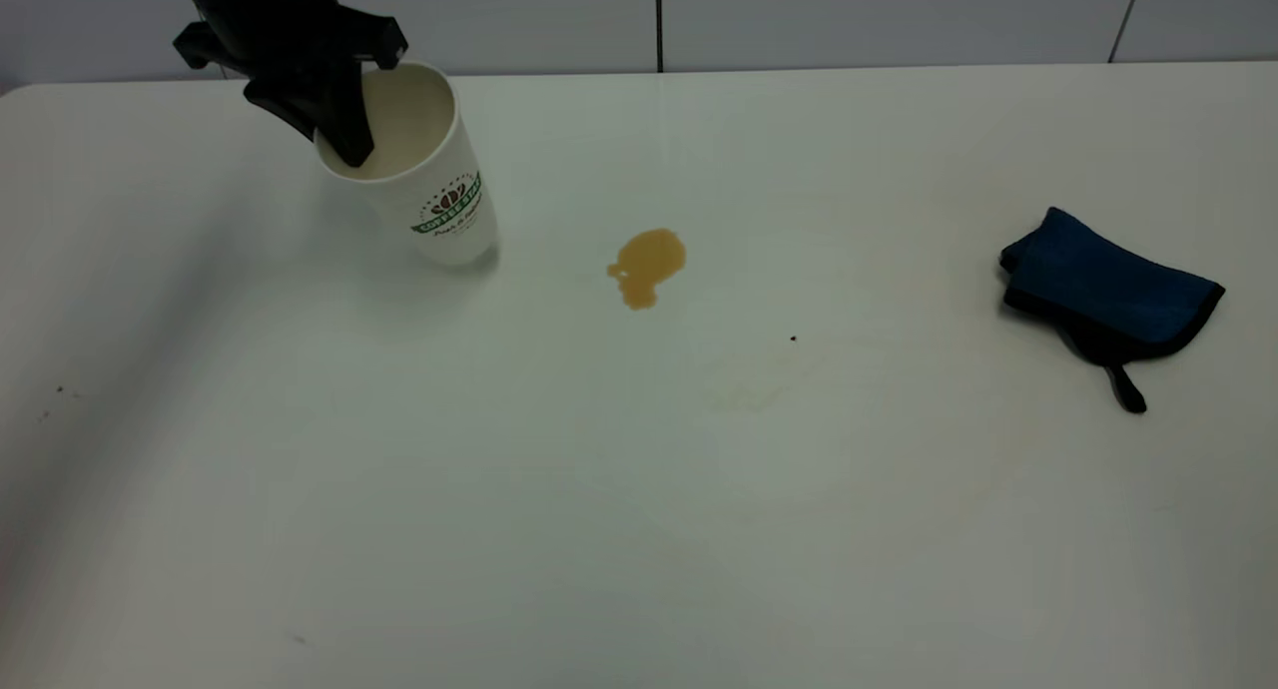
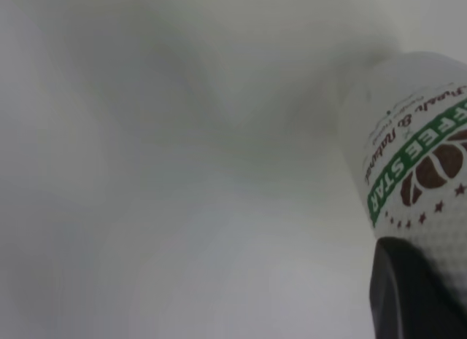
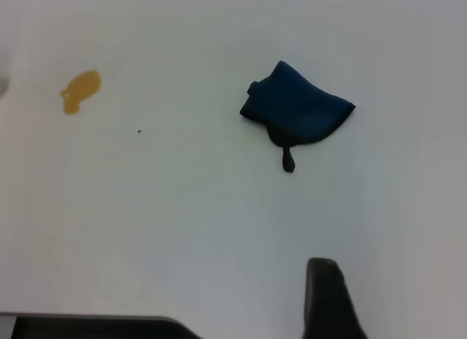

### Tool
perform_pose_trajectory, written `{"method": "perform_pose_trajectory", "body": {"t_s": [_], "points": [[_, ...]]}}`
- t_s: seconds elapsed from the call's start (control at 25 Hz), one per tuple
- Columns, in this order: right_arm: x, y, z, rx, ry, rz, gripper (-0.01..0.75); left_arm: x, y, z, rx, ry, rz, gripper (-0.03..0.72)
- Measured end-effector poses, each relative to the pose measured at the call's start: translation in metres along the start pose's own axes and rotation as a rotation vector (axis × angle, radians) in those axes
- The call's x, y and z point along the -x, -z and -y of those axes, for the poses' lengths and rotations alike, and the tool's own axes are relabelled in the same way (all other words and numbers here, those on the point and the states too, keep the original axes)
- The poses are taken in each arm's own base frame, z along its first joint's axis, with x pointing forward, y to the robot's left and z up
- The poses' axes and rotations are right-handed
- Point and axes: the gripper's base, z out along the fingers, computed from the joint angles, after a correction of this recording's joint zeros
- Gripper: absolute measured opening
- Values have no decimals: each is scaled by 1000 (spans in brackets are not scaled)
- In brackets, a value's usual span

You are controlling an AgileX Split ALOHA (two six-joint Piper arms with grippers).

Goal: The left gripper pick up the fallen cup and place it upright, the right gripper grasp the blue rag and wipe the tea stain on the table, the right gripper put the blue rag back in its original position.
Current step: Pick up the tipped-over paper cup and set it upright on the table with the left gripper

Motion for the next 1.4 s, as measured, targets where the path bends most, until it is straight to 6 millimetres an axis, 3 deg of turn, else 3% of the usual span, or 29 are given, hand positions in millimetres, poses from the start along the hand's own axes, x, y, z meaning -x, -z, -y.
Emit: {"method": "perform_pose_trajectory", "body": {"t_s": [0.28, 0.56, 1.04, 1.4], "points": [[0, 0, 0, 0, 0, 0, 491, -5, -19, -1, -17, 91, -37, 8], [0, 0, 0, 0, 0, 0, 491, -4, -20, -1, -26, 98, -34, 36], [0, 0, 0, 0, 0, 0, 491, -2, -22, -1, -29, 103, -15, 316], [0, 0, 0, 0, 0, 0, 491, 0, -22, 0, -40, 67, 7, 401]]}}
